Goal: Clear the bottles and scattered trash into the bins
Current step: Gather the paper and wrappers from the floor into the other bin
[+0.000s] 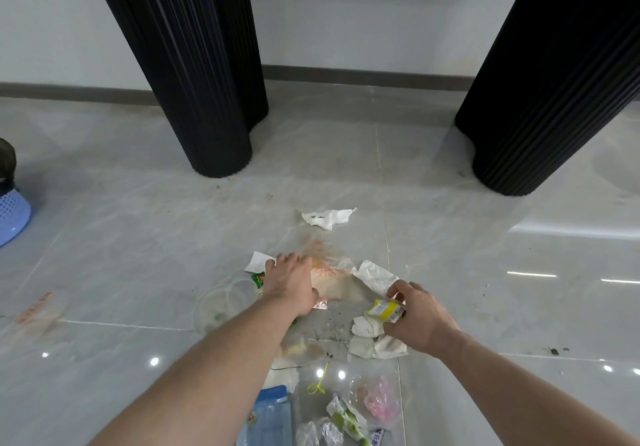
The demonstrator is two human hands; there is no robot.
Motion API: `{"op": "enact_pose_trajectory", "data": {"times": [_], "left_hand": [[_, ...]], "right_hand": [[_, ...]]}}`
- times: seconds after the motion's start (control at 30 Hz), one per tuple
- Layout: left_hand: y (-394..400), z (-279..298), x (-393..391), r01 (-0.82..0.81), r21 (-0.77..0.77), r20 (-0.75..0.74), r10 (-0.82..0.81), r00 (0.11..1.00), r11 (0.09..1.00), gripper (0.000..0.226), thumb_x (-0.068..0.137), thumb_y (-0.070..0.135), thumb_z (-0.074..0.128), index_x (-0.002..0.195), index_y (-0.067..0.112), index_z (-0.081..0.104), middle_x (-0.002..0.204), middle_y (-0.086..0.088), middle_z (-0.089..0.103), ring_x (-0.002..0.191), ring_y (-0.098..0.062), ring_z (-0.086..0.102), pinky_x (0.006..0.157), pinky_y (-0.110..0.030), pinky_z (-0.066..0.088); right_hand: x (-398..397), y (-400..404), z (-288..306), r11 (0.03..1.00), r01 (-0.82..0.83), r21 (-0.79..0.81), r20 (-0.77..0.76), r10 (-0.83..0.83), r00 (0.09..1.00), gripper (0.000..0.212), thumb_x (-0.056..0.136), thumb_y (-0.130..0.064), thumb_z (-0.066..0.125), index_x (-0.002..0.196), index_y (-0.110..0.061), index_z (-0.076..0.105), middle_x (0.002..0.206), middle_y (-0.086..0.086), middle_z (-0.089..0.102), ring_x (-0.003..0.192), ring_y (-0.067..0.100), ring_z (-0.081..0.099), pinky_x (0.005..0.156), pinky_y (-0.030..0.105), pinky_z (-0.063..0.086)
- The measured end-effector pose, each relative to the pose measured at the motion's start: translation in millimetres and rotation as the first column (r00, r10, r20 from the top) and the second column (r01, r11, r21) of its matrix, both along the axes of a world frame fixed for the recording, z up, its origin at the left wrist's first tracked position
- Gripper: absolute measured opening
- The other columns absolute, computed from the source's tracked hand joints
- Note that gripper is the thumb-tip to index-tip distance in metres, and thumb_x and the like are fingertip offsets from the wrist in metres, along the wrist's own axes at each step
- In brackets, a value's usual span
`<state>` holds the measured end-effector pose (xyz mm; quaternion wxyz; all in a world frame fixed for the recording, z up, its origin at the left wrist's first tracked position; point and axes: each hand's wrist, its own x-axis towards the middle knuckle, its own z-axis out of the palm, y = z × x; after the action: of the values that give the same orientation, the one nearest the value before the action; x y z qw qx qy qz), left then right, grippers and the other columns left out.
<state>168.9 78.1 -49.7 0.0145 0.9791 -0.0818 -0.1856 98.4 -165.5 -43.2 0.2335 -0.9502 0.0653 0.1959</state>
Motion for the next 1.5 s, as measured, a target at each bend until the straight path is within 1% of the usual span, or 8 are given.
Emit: {"op": "enact_pose_trajectory", "data": {"times": [0.13, 0.47, 0.63, 0.83, 0.97, 1.07, 1.27, 1.5], "left_hand": [[1.4, -4.8, -6.3, -0.02, 0.063, 0.026, 0.018, 1.0, 0.998, 0.063, 0.083, 0.042, 0.067, 0.138, 0.02, 0.046, 0.131, -0.006, 0.051, 0.122, -0.027, 0.046, 0.103, -0.041, 0.038], [4.2, -9.3, -3.8, -0.1, -0.01, -0.006, 0.1, 0.995, 0.995, 0.055, 0.078, 0.03, 0.07, 0.129, 0.023, 0.051, 0.126, 0.001, 0.054, 0.12, -0.024, 0.044, 0.099, -0.039, 0.037], [6.1, -14.2, -5.2, -0.116, -0.059, -0.01, 0.115, 0.993, 0.991, 0.058, 0.079, 0.05, 0.069, 0.126, 0.024, 0.048, 0.119, 0.002, 0.063, 0.119, -0.025, 0.046, 0.096, -0.04, 0.036], [5.3, -9.2, -4.0, -0.098, -0.02, -0.086, 0.096, 0.992, 0.995, 0.062, 0.084, 0.071, 0.057, 0.125, 0.024, 0.06, 0.128, 0.001, 0.057, 0.119, -0.025, 0.045, 0.101, -0.041, 0.035], [4.7, -1.4, -5.4, -0.122, -0.088, -0.106, 0.112, 0.988, 0.989, 0.041, 0.083, 0.033, 0.071, 0.123, 0.023, 0.063, 0.129, 0.0, 0.055, 0.114, -0.024, 0.053, 0.097, -0.035, 0.043], [5.5, 8.5, -6.7, -0.163, -0.187, -0.15, 0.136, 0.979, 0.969, 0.025, 0.078, 0.008, 0.069, 0.095, 0.024, 0.063, 0.109, 0.002, 0.063, 0.096, -0.02, 0.058, 0.075, -0.027, 0.047], [10.3, 22.1, -2.8, -0.194, -0.228, -0.154, 0.162, 0.975, 0.954, 0.03, 0.074, 0.009, 0.071, 0.065, 0.025, 0.047, 0.085, 0.004, 0.056, 0.081, -0.02, 0.057, 0.062, -0.025, 0.041], [21.4, 22.3, 10.4, -0.234, -0.327, -0.129, 0.202, 0.971, 0.915, 0.014, 0.068, 0.016, 0.074, 0.077, 0.02, 0.064, 0.078, 0.006, 0.063, 0.076, -0.02, 0.063, 0.056, -0.023, 0.042]], "right_hand": [[-7.0, 4.8, -10.5, 0.994, -0.103, -0.046, -0.1, 0.098, 0.99, 0.059, 0.065, -0.033, 0.073, 0.119, -0.031, 0.052, 0.111, -0.008, 0.049, 0.099, 0.016, 0.058, 0.076, 0.024, 0.044], [-21.0, 23.3, -26.4, 0.977, -0.188, -0.101, -0.131, 0.174, 0.976, 0.08, 0.059, -0.044, 0.086, 0.122, -0.026, 0.04, 0.116, -0.006, 0.044, 0.1, 0.018, 0.048, 0.079, 0.026, 0.037], [-26.4, 30.2, -31.3, 0.982, -0.152, -0.112, -0.092, 0.142, 0.986, 0.069, 0.062, -0.032, 0.082, 0.113, -0.025, 0.035, 0.109, -0.006, 0.049, 0.093, 0.02, 0.052, 0.077, 0.031, 0.044], [-25.6, 27.3, -31.1, 0.975, -0.173, -0.142, -0.115, 0.157, 0.981, 0.052, 0.074, -0.033, 0.072, 0.12, -0.03, 0.047, 0.116, -0.007, 0.053, 0.106, 0.022, 0.059, 0.084, 0.03, 0.046], [-23.4, 22.8, -23.3, 0.985, -0.135, -0.106, -0.094, 0.125, 0.988, 0.036, 0.075, -0.03, 0.066, 0.109, -0.032, 0.053, 0.109, -0.008, 0.054, 0.093, 0.021, 0.059, 0.08, 0.031, 0.048], [-22.3, 17.3, -15.3, 0.99, -0.115, -0.077, -0.07, 0.109, 0.992, 0.025, 0.075, -0.028, 0.065, 0.097, -0.031, 0.053, 0.102, -0.008, 0.054, 0.083, 0.02, 0.054, 0.072, 0.029, 0.044], [-16.6, 9.4, -2.9, 1.0, -0.022, -0.009, -0.031, 0.022, 0.999, 0.028, 0.069, -0.019, 0.062, 0.088, -0.036, 0.052, 0.095, -0.012, 0.057, 0.083, 0.019, 0.062, 0.071, 0.033, 0.052], [-8.9, 5.0, -2.5, 0.986, 0.103, 0.133, 0.101, -0.117, 0.988, 0.024, 0.064, -0.015, 0.068, 0.078, -0.032, 0.058, 0.08, -0.012, 0.063, 0.072, 0.006, 0.058, 0.06, 0.022, 0.047]]}}
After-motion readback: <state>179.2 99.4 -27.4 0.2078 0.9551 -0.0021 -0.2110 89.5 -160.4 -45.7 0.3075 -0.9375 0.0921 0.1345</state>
